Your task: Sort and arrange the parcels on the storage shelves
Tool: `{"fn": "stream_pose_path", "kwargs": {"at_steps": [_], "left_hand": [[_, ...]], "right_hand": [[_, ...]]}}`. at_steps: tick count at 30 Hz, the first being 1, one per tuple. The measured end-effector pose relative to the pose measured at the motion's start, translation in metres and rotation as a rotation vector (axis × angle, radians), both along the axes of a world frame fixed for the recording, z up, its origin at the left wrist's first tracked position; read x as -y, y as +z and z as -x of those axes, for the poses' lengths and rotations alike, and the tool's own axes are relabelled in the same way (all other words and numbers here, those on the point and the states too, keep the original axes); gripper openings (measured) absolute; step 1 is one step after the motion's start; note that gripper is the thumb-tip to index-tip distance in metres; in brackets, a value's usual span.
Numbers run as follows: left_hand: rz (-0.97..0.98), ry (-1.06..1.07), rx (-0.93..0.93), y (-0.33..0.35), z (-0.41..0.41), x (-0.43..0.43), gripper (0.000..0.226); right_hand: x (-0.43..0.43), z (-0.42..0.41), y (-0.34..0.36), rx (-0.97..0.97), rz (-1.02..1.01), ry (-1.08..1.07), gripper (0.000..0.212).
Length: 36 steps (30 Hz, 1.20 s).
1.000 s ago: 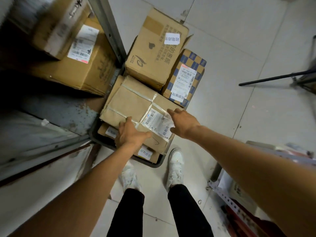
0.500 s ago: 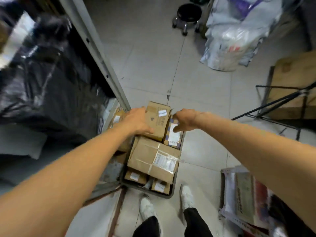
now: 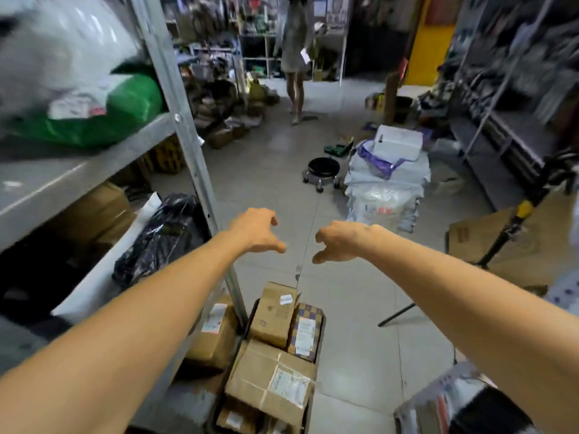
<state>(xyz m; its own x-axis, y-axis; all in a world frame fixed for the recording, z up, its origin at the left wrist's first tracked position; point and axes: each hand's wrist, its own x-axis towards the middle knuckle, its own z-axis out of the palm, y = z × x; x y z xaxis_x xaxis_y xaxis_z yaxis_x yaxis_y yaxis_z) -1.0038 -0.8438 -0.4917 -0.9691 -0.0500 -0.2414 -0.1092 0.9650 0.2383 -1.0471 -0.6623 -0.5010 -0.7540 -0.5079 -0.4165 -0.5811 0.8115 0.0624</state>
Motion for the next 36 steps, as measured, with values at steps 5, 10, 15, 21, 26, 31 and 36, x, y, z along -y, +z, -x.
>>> {"fn": "stream_pose_path", "kwargs": {"at_steps": [5, 10, 15, 21, 26, 31, 36], "left_hand": [[-0.015, 0.167, -0.053, 0.033, -0.083, -0.010, 0.069], [-0.072, 0.342, -0.095, 0.055, -0.185, -0.020, 0.062], [-0.022, 0.490, -0.113, 0.083, -0.282, -0.021, 0.056], [-0.015, 0.703, -0.215, 0.115, -0.419, -0.023, 0.052], [0.040, 0.939, -0.187, 0.121, -0.572, -0.027, 0.054], [0.086, 1.170, -0.177, 0.127, -0.738, -0.056, 0.036], [0.100, 1.477, -0.139, 0.144, -0.882, -0.124, 0.052]], "right_hand": [[-0.005, -0.051, 0.045, -0.013, 0.078, 0.147, 0.062], [-0.007, -0.122, 0.077, 0.019, 0.107, 0.326, 0.062], [0.018, -0.199, 0.113, -0.041, 0.154, 0.589, 0.049], [0.060, -0.308, 0.145, -0.091, 0.221, 0.799, 0.048], [0.086, -0.439, 0.154, 0.005, 0.281, 0.941, 0.068], [0.090, -0.589, 0.163, 0.044, 0.306, 1.254, 0.062], [0.092, -0.736, 0.173, 0.059, 0.319, 1.607, 0.062]]}}
